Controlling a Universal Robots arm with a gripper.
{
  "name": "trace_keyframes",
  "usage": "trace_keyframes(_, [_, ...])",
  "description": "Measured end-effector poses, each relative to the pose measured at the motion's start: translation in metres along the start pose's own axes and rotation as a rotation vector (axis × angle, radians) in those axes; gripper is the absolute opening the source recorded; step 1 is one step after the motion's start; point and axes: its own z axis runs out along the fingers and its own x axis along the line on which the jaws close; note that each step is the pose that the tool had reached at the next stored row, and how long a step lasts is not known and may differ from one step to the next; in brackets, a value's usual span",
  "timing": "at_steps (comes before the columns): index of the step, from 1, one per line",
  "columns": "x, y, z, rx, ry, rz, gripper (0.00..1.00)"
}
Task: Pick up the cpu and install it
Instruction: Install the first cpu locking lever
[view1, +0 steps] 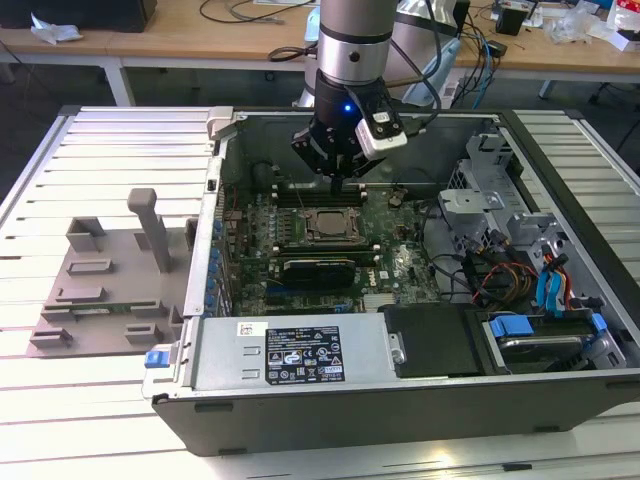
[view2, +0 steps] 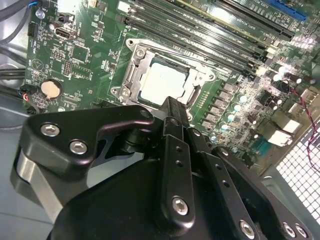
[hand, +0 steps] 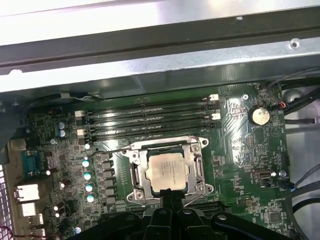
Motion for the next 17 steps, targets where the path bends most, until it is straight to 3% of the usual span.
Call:
trace_keyframes(1, [0.0000,0.0000,0.0000,0.0000,-0.0001,-0.004,0.11])
trace_keyframes(3, [0.0000,0.0001,0.0001,-0.0098,0.0008,-0.009,0.11])
trace_keyframes(4, [0.0000,0.0000,0.0000,-0.0294,0.0032,-0.014,0.11])
trace_keyframes(7, [0.0000,0.0000,0.0000,-0.0295,0.0026,-0.065,0.11])
trace_keyframes(9, [0.0000,0.0000,0.0000,-0.0281,0.0014,-0.149,0.11])
trace_keyframes(17, [0.0000,0.0001,0.0000,-0.0258,0.0011,-0.158,0.11])
